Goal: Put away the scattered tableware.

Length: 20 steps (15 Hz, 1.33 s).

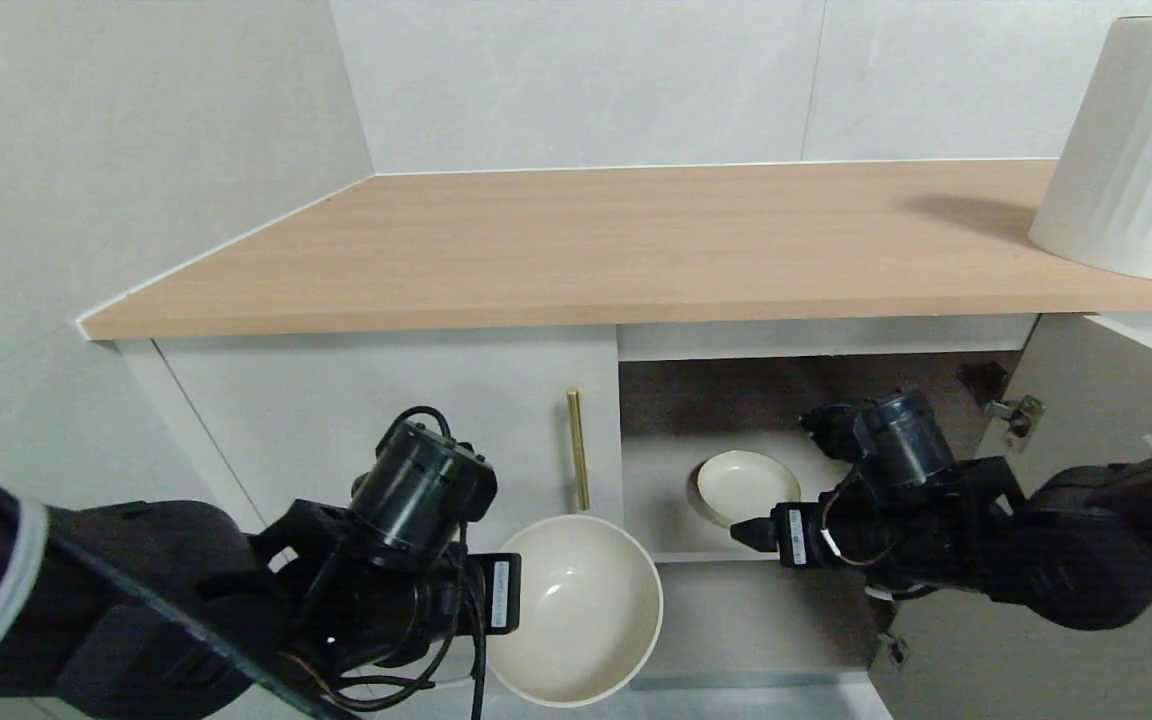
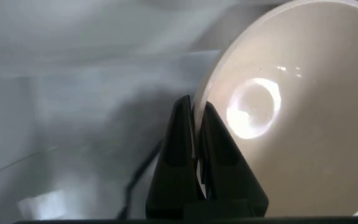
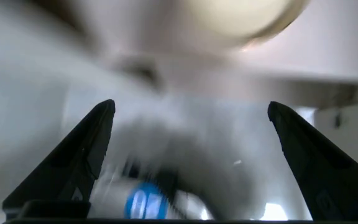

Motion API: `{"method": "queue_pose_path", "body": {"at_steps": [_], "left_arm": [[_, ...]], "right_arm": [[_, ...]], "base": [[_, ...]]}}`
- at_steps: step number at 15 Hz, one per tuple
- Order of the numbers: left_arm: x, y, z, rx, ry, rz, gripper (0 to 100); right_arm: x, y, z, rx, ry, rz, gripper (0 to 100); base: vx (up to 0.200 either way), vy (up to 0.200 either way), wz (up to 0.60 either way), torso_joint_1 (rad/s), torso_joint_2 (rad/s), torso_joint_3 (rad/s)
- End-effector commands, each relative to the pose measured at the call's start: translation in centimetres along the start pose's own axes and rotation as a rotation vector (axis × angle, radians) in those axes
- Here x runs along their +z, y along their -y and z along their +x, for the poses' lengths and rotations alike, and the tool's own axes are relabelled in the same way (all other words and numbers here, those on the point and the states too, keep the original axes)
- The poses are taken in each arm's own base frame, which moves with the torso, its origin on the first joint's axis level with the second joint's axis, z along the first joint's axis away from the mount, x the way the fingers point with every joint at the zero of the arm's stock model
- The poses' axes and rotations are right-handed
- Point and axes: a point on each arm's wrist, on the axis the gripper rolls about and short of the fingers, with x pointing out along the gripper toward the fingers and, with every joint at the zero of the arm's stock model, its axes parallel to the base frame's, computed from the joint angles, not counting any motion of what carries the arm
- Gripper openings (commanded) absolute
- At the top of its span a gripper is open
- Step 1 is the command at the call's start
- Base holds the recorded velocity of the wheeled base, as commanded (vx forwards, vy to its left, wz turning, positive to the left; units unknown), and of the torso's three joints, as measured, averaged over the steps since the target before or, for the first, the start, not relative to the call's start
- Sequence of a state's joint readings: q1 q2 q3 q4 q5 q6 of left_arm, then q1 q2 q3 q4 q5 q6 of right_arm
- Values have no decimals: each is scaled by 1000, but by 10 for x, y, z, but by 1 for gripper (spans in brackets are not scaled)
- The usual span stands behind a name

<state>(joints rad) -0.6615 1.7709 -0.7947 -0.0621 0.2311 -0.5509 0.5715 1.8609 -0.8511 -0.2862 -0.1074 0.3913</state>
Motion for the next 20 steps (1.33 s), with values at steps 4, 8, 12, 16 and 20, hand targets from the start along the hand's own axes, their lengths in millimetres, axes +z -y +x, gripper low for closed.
{"method": "queue_pose_path", "body": {"at_steps": [4, 8, 12, 16, 20], "left_arm": [[-23, 12, 33, 66, -94, 70, 0], [-26, 20, 28, 41, -86, 93, 0], [-31, 35, 8, -25, -57, 135, 0], [-35, 43, -7, -72, -38, 164, 0], [-38, 45, -7, -74, -44, 173, 0]], "right_arm": [[-10, -28, -82, 219, -39, -108, 100], [-35, -47, -73, 253, -134, -181, 100], [-60, -57, -35, 207, -264, -227, 100], [-63, -59, -15, 156, -211, -215, 100], [-62, -60, -10, 148, -189, -208, 100]], "base": [[0, 0, 0, 0, 0, 0], [0, 0, 0, 0, 0, 0], [0, 0, 0, 0, 0, 0], [0, 0, 0, 0, 0, 0], [0, 0, 0, 0, 0, 0]]}}
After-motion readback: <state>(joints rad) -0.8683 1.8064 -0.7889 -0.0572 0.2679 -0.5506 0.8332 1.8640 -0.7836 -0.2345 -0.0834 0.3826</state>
